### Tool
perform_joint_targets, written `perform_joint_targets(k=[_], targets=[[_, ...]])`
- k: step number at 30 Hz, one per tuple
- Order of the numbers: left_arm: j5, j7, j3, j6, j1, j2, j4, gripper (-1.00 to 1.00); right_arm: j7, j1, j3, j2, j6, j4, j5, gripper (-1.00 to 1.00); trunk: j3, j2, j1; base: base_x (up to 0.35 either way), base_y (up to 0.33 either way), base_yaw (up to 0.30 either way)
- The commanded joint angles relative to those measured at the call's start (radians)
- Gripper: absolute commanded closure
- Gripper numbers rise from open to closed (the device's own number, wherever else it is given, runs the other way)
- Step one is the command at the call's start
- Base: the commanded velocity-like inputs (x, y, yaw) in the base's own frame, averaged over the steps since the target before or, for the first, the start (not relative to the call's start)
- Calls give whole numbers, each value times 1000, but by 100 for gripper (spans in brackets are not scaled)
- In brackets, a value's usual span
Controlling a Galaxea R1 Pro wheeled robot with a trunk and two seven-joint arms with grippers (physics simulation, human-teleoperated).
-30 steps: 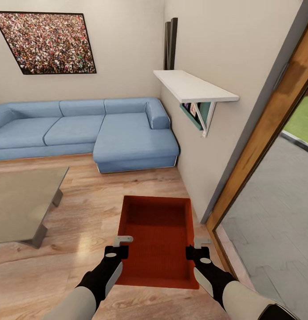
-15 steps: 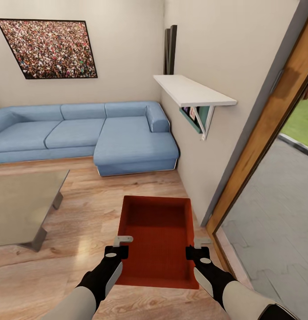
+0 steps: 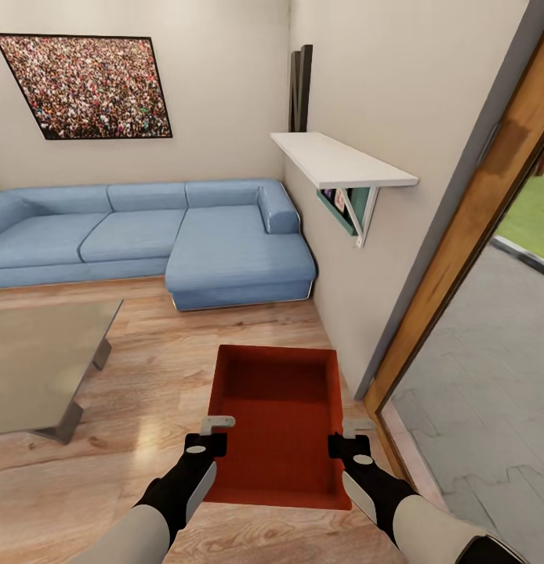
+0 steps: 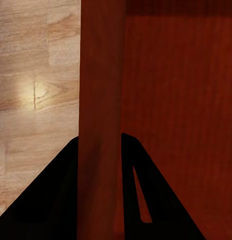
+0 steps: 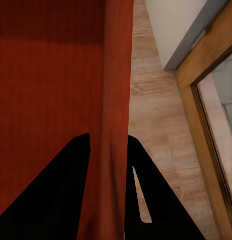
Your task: Move the two storage containers from the living room to the garage. In the garage, place one container on the floor and stack the other container on top of it (either order is fine).
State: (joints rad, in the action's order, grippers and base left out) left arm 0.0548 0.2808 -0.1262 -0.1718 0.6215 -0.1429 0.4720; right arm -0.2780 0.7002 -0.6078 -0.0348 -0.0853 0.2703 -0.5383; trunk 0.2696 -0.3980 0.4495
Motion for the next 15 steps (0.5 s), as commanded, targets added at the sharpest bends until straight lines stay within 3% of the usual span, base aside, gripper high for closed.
perform_joint_targets(k=[1, 12, 15], targets=[[30, 12, -16, -34, 0, 2, -1, 100, -23, 2, 16, 7, -27, 1, 9, 100, 2, -2, 1, 0, 0, 0], [30, 12, -16, -35, 0, 2, -1, 100, -23, 2, 17, 9, -26, 0, 9, 100, 2, -2, 1, 0, 0, 0], [30, 12, -16, -35, 0, 2, -1, 100, -23, 2, 17, 9, -24, 0, 9, 100, 2, -2, 1, 0, 0, 138]])
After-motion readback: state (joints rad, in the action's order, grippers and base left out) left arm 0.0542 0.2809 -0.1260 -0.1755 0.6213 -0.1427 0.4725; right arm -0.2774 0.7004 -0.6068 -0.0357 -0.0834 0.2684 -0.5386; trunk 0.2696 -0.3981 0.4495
